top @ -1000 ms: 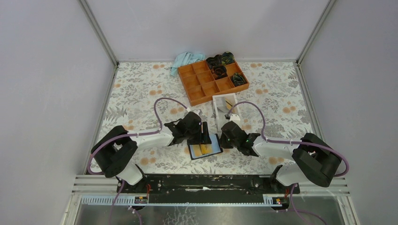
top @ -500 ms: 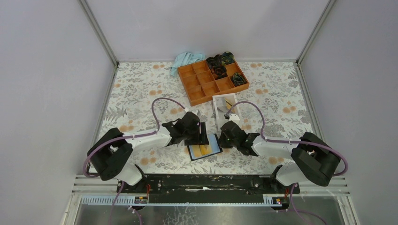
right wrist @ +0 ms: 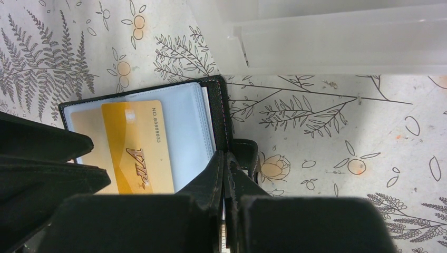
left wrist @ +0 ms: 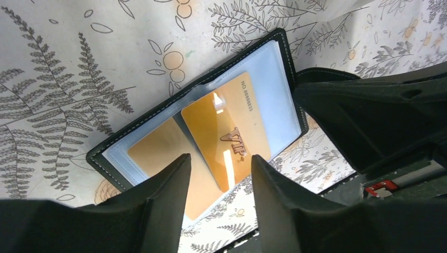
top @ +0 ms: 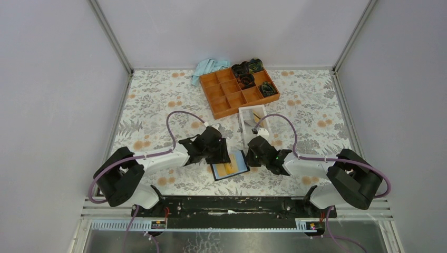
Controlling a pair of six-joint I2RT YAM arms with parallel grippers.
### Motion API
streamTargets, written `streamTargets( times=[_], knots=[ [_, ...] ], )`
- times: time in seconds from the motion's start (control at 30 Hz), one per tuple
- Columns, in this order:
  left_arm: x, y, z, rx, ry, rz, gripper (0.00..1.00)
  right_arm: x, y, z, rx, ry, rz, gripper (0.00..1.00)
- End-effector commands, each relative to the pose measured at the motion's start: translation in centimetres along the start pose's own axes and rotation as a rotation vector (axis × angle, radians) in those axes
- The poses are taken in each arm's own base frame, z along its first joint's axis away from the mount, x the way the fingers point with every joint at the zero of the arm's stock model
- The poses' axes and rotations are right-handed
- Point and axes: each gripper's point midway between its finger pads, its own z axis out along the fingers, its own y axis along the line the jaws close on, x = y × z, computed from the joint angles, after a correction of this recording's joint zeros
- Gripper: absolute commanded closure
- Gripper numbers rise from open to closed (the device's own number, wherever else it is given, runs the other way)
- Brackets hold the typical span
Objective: Put the credit cards into the card holder
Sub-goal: Insert the credit card into the card holder.
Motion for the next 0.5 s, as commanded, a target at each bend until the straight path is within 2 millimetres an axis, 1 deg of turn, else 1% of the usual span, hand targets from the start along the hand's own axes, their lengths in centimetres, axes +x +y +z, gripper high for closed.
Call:
streamTargets(
  times=[0.0, 0.03, 0.07, 0.13, 0.2, 0.27, 0.3, 0.47],
  knots=[
    [0.3, 0.8, -0.3, -0.020, -0.008, -0.004, 0.55, 2.1, -2.3, 0.1, 0.078, 0.070, -0.040, 1.00],
    [0.2, 0.8, -0.3, -0.021, -0.013, -0.003, 0.64, 2.1, -2.3, 0.1, 0.077, 0.070, -0.039, 1.00],
    [0.2, 0.9, -0.3, -0.025, -0.014, -0.003, 0.71, 2.2, -2.3, 0.1, 0.078, 0.071, -0.039, 1.00],
    [0.2, 1.2, -0.3, -0.036, -0.018, -0.001, 0.75, 2.2, -2.3, 0.1, 0.077, 0.071, -0.040, 1.00],
    [0.3, 1.5, -0.3, -0.048, -0.017, 0.009, 0.83, 2.2, -2.3, 0.1, 0.076, 0.071, -0.038, 1.00],
    [0.4, 1.7, -0.2, -0.063, -0.015, 0.020, 0.87, 2.2, -2.3, 0.1, 0.075, 0.070, -0.038, 1.00],
    [0.5, 1.9, -0.1, -0.071, -0.013, 0.025, 0.92, 2.2, -2.3, 0.1, 0.074, 0.071, -0.038, 1.00],
    [0.9, 2.3, 0.1, -0.104, -0.006, 0.048, 0.94, 2.2, -2.2, 0.1, 0.072, 0.072, -0.038, 1.00]
  ],
)
